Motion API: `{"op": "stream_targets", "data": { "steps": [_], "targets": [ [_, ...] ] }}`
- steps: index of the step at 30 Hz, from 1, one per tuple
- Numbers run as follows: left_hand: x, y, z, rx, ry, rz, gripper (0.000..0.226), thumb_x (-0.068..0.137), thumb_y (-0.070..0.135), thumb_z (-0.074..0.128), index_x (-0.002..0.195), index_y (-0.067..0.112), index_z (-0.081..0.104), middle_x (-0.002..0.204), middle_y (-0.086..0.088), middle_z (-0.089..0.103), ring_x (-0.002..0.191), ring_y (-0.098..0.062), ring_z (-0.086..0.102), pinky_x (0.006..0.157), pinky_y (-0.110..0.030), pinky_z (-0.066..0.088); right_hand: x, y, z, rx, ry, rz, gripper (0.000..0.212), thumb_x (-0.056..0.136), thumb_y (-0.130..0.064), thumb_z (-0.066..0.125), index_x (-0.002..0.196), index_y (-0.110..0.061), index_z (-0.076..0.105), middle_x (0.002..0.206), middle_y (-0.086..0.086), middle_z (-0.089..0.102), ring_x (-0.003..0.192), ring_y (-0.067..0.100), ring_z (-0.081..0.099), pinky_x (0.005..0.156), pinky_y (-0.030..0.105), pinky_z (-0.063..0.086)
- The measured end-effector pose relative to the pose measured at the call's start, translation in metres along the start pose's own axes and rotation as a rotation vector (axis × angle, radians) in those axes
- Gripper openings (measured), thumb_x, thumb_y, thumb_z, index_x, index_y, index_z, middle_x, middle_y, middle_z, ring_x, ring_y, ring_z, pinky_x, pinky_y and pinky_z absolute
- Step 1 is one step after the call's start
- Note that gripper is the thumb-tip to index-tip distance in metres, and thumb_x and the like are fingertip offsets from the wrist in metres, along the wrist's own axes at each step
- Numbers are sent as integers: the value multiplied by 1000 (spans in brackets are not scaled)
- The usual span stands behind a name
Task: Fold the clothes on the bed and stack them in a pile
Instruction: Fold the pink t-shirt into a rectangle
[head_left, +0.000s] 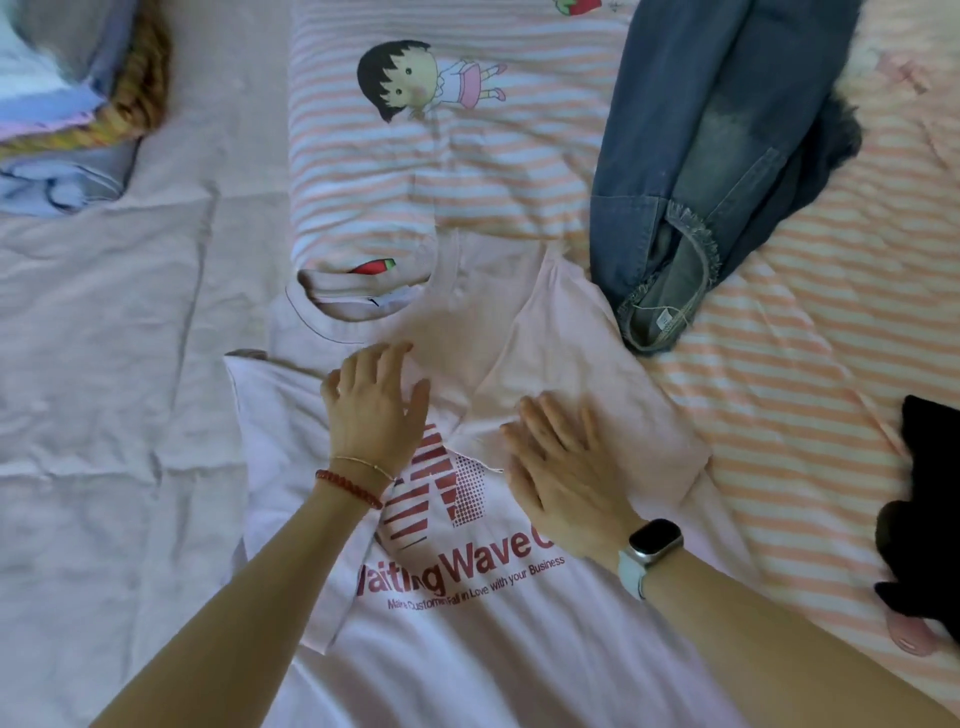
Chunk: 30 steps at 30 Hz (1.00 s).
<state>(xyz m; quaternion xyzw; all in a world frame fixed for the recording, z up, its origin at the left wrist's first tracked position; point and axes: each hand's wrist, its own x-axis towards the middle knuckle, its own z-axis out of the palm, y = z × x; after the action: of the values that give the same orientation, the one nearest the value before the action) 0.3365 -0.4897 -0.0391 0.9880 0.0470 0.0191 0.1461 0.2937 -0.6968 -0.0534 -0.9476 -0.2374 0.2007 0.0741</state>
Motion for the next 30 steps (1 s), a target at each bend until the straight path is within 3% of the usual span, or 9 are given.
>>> {"op": "stream_targets", "data": {
  "steps": [4,8,10,13,17,21,25,27,30],
  "targets": [
    [24,-69,-22,85,27,-182,59,88,41,49,138,12,41,144,-11,40,132,-31,34,106,-51,22,57,14,-27,-18,149,-39,53,95,-37,24,146,-20,27,156,4,14,144,27,5,113,51,-4],
    [48,-119,-20,16,-206,-364,73,89,54,43,149,23,14,157,1,10,144,-23,9,112,-54,10,113,42,-50,-385,145,-94,60,95,-37,23,149,-17,7,158,6,3,145,25,1,110,58,5],
    [55,-130,-11,-58,-290,-401,77,88,61,36,149,27,3,158,6,1,145,-19,-1,114,-53,4,133,53,-52,-489,94,-112,66,95,-47,24,149,-21,-4,157,9,-5,144,29,-4,111,59,0],
    [62,-130,7,0,-286,-345,77,88,63,27,148,27,-5,157,7,-2,145,-19,-7,113,-55,-1,155,61,-51,-470,38,-101,85,88,-64,33,145,-27,-17,156,7,-17,142,31,-16,108,59,-12],
    [67,-133,19,54,-278,-272,85,84,70,24,148,25,-10,157,4,8,145,-19,-4,112,-57,-4,177,63,-59,-398,13,-7,116,70,-78,48,143,-23,-23,154,6,-23,142,31,-17,110,58,-6],
    [78,-149,4,-31,-296,-259,117,53,87,29,148,22,6,146,-3,34,139,-22,19,112,-50,-2,184,59,-71,-306,-33,-7,123,68,-73,57,146,-16,-18,157,6,-5,143,31,5,114,53,4],
    [92,-156,-11,-200,-382,-287,119,39,83,42,142,27,28,147,-5,28,139,-24,15,114,-40,14,179,58,-84,-120,76,26,89,83,-53,56,147,-15,8,149,8,27,129,30,34,106,44,24],
    [100,-155,-16,-268,-499,-320,111,42,77,54,137,22,36,147,-1,30,141,-24,11,114,-43,13,176,61,-94,-56,95,14,65,90,-42,50,144,-22,21,137,7,44,118,29,43,97,43,33],
    [107,-152,-23,-130,-484,-212,75,50,77,53,95,18,50,99,0,54,112,-25,47,104,-44,27,170,60,-105,-147,46,-75,53,95,-35,42,143,-22,24,115,7,56,102,28,50,80,37,36]
  ]
}}
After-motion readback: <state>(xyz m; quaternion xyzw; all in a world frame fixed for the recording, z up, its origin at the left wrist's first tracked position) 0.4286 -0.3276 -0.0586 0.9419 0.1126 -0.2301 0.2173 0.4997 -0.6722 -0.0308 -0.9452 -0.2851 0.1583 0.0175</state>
